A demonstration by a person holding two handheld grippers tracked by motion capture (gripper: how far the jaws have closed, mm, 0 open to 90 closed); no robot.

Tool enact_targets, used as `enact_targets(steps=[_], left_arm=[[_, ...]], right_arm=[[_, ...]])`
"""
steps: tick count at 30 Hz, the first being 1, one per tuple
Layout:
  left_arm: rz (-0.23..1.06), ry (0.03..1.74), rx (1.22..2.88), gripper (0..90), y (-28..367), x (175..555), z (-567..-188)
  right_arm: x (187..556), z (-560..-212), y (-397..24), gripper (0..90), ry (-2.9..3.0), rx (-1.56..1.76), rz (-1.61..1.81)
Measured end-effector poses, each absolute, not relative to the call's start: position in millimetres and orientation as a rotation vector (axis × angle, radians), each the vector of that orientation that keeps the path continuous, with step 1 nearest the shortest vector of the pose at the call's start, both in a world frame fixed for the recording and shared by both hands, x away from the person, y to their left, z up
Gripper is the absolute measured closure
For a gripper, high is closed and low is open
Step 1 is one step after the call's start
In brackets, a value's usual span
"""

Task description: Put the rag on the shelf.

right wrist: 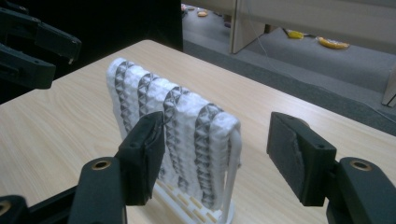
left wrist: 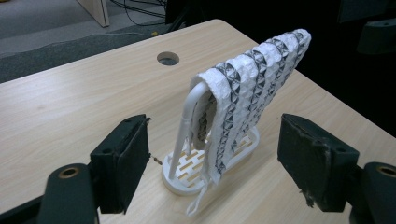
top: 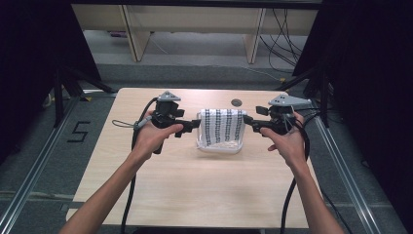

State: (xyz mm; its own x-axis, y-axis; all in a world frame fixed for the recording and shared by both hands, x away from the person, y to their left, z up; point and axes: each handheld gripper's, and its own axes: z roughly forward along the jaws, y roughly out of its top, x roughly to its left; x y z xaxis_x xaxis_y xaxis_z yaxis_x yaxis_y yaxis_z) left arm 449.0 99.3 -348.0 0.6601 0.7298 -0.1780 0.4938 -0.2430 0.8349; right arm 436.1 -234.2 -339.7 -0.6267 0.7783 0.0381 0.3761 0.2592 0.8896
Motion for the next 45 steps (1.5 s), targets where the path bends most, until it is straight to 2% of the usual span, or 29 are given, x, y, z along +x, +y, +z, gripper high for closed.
enact_targets(steps=[22,45], left_arm=[[0.3,0.941,1.893,23.1,111.7,424.5,-366.0],[0.325,0.914,1.937,22.0,126.7,394.8,-397.0]], right_arm=[[415.7,-357.3,-239.1,31.9,2.131,1.064,1.37],[390.0,-381.0,-233.0,31.5,2.185,1.055,1.384]])
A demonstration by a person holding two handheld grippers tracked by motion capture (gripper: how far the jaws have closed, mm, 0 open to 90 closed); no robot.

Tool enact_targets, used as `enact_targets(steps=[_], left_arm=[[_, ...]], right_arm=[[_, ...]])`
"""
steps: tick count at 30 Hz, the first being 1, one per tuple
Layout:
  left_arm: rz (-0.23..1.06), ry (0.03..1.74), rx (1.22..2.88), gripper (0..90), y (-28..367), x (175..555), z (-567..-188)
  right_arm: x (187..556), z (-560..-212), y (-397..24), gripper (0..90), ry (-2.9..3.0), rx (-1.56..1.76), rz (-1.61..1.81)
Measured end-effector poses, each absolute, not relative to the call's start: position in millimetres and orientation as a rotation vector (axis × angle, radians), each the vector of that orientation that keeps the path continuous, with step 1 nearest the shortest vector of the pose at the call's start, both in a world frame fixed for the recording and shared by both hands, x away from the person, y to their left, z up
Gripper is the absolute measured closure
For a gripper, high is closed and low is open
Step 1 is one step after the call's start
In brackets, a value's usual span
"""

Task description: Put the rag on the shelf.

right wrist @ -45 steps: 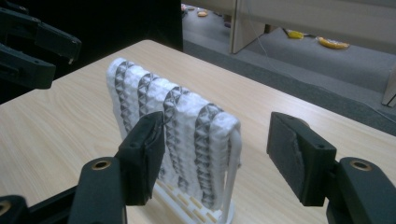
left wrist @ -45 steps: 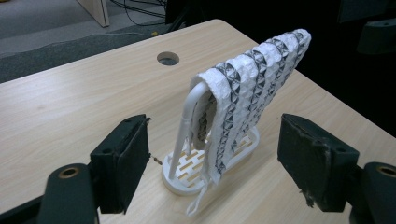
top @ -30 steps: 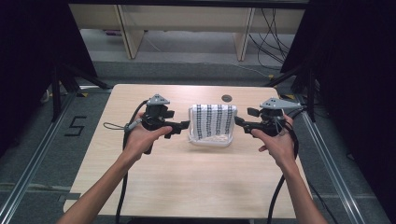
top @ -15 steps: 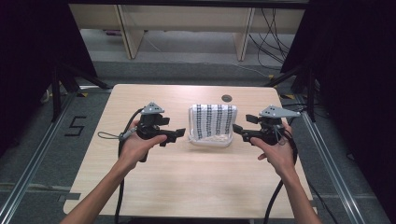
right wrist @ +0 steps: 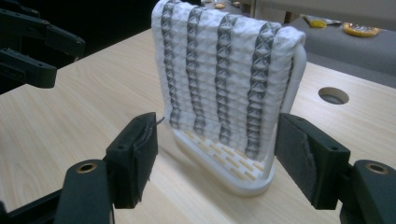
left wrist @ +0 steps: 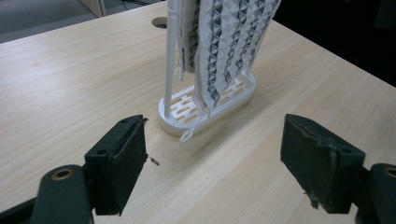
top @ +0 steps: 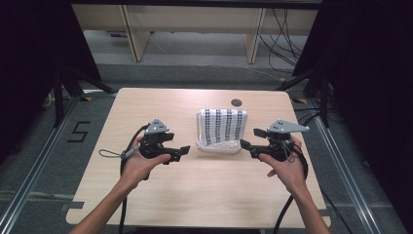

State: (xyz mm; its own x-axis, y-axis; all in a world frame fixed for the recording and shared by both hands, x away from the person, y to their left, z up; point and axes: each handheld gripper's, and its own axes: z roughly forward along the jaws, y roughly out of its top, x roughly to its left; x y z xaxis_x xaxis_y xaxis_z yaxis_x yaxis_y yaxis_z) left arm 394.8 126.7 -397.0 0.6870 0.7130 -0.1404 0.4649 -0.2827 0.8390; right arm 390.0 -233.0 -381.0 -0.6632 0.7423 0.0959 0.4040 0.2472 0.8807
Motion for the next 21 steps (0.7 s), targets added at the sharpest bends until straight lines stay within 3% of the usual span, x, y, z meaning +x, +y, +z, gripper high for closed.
enact_targets(steps=[21], left_arm=[[0.318,0.871,1.973,22.0,135.8,365.8,-420.9]], right_arm=[[365.3,-406.7,-233.7,31.2,2.252,1.059,1.352]])
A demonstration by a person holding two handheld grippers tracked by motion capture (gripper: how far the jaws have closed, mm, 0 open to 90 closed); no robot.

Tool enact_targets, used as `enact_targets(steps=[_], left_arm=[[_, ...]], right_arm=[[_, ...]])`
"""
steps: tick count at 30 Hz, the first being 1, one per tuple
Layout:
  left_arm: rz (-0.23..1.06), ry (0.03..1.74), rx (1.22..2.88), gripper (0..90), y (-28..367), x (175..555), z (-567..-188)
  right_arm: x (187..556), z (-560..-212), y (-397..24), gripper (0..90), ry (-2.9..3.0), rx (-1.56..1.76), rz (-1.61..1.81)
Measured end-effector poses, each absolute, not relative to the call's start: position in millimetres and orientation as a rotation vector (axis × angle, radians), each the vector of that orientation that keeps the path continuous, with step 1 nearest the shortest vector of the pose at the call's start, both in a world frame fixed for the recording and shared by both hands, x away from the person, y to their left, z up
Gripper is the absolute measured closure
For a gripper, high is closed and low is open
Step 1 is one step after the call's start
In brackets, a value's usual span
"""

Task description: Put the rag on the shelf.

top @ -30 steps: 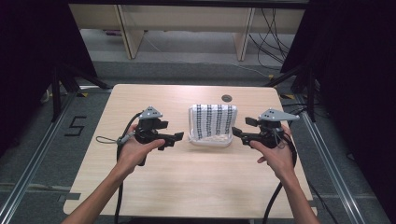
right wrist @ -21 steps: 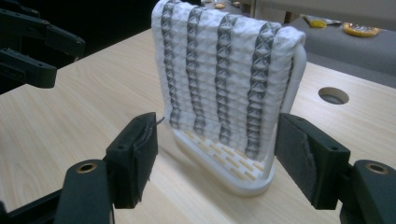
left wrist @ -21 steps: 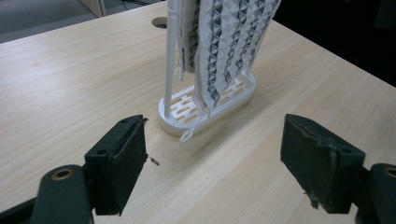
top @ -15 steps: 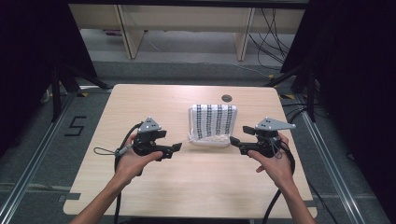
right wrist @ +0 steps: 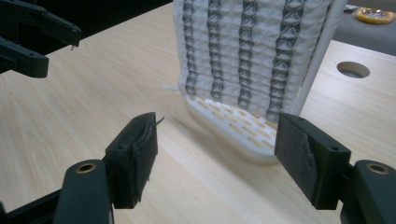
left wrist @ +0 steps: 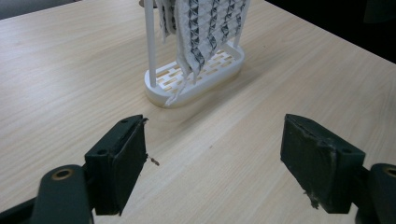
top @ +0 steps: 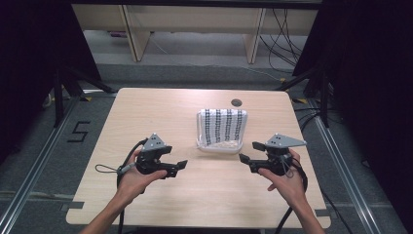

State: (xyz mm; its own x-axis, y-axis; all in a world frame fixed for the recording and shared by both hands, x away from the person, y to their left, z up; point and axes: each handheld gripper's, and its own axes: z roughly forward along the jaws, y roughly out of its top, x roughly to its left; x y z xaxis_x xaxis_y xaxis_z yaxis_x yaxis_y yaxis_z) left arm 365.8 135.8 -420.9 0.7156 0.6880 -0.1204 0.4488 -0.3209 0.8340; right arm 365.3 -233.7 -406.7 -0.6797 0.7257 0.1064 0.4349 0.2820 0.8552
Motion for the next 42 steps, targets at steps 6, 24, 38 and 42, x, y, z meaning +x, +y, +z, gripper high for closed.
enact_targets(steps=[6,24,38,42], left_arm=[[0.316,0.882,1.958,22.0,137.8,358.6,-426.3],[0.28,0.872,1.993,21.1,149.5,340.9,-456.0],[0.29,0.873,2.013,21.0,159.9,324.1,-470.1],[0.311,0.852,2.051,21.0,163.2,317.3,-474.7]], right_arm=[[358.0,-414.0,-232.1,30.6,2.28,1.053,1.364],[338.7,-434.5,-227.8,29.9,2.33,1.038,1.349],[327.8,-448.9,-230.7,27.8,2.341,1.025,1.341],[321.4,-455.0,-233.1,26.0,2.349,1.093,1.333]])
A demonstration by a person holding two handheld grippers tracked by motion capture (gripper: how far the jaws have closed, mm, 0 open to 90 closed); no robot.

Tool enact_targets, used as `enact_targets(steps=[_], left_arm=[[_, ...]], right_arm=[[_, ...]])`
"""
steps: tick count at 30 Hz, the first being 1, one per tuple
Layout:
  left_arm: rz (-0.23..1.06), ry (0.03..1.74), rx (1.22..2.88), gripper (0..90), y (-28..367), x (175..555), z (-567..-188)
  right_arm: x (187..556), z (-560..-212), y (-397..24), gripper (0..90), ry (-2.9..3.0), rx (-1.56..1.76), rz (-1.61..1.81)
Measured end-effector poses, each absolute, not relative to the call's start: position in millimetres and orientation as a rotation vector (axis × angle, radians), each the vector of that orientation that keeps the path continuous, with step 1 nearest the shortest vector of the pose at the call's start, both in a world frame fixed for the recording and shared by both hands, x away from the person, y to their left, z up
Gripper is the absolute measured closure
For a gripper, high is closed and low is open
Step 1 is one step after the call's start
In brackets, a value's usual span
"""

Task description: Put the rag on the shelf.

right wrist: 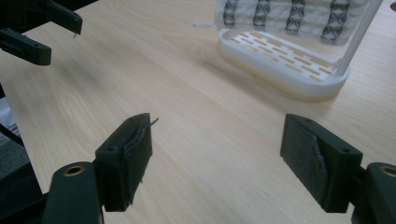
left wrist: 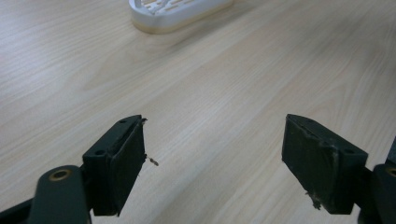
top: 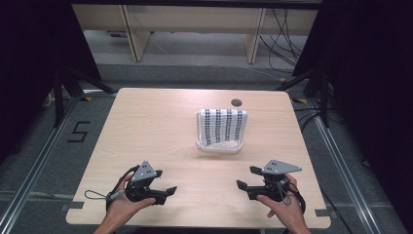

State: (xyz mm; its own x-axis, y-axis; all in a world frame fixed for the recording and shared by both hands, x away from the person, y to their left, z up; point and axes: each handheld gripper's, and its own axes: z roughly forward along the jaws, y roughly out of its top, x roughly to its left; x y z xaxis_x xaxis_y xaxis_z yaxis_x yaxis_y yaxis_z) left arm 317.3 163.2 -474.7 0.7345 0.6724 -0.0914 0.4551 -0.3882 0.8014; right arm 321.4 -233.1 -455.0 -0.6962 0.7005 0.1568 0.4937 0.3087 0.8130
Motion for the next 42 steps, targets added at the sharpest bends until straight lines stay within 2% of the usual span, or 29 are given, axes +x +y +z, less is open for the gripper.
enact_targets(steps=[9,17,26,42], left_arm=[[0.296,0.854,2.073,21.0,165.3,301.4,-487.4],[0.342,0.852,2.085,21.0,172.2,290.1,-489.6],[0.336,0.865,2.102,20.8,177.3,286.0,-496.9],[0.355,0.875,2.112,20.6,179.4,288.8,-498.1]], right_arm=[[311.9,-463.5,-235.2,23.9,2.352,1.078,1.31],[303.0,-473.4,-235.0,23.3,2.396,1.036,1.285],[293.7,-481.4,-233.9,19.6,2.416,1.053,1.232],[293.7,-484.7,-234.4,19.4,2.406,1.067,1.219]])
